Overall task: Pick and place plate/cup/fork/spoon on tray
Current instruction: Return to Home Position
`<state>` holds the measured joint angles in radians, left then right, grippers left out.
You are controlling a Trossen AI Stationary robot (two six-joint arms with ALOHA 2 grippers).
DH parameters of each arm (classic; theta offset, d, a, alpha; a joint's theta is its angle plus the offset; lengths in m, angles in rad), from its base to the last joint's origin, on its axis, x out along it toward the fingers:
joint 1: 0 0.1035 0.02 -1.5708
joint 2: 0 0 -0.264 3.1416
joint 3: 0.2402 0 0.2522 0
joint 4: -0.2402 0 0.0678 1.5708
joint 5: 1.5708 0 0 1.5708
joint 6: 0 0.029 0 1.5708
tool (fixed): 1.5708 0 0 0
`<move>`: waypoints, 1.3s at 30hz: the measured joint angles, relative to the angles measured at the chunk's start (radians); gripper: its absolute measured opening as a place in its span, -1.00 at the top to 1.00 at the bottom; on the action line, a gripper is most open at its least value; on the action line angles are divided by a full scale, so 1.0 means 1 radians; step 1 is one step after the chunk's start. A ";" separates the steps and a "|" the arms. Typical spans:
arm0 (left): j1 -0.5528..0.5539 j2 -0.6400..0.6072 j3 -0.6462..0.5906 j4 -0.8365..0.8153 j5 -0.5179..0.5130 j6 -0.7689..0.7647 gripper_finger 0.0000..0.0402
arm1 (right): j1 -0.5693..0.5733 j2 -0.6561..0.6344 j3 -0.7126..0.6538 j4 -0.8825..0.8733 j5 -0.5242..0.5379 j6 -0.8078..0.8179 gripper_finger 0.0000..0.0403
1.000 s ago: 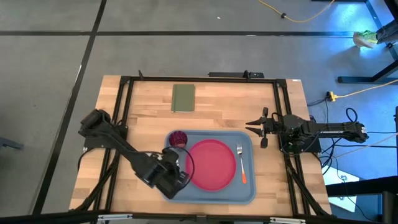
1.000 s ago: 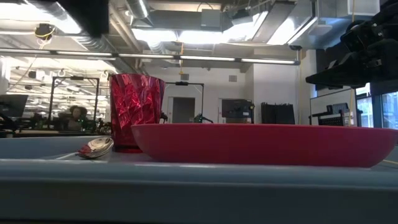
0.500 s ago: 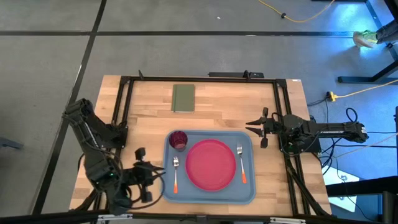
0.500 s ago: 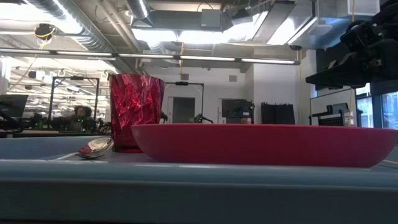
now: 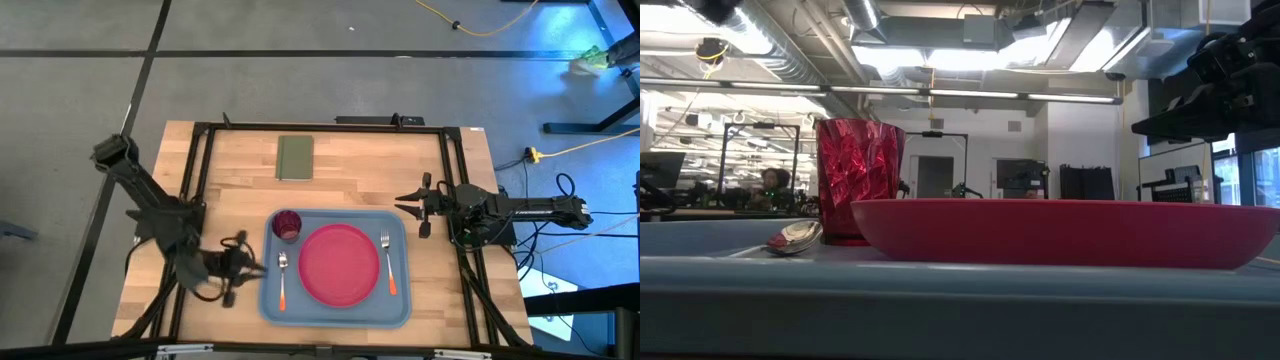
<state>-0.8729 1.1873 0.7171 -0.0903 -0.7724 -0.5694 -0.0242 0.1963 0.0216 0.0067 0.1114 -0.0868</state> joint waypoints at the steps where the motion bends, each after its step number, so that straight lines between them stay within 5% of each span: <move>1: 0.023 -0.030 -0.046 0.134 0.114 0.145 0.75 | 0.000 0.000 0.000 0.000 0.000 0.000 0.55; 4: 0.110 -0.128 -0.175 0.416 0.541 0.483 0.75 | 0.000 0.000 0.000 0.000 0.000 0.000 0.55; 6: 0.172 -0.200 -0.252 0.454 0.657 0.506 0.75 | 0.000 0.000 0.000 0.000 0.000 0.000 0.55; 10: 0.279 -0.358 -0.414 0.465 0.627 0.388 0.75 | 0.000 0.000 0.000 0.000 0.000 0.000 0.55; 16: 0.411 -0.513 -0.593 0.721 0.916 0.524 0.75 | 0.000 0.000 0.000 0.000 0.000 0.000 0.55; 19: 0.469 -0.579 -0.648 0.723 0.941 0.516 0.75 | 0.000 0.000 0.000 0.000 0.000 0.000 0.55; 39: 0.779 -0.647 -0.710 0.675 1.126 0.415 0.75 | 0.000 0.000 0.000 0.000 0.000 0.000 0.55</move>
<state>-0.0939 0.5404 0.0074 0.5846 0.3537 -0.1543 -0.0240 0.1959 0.0216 0.0067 0.1112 -0.0868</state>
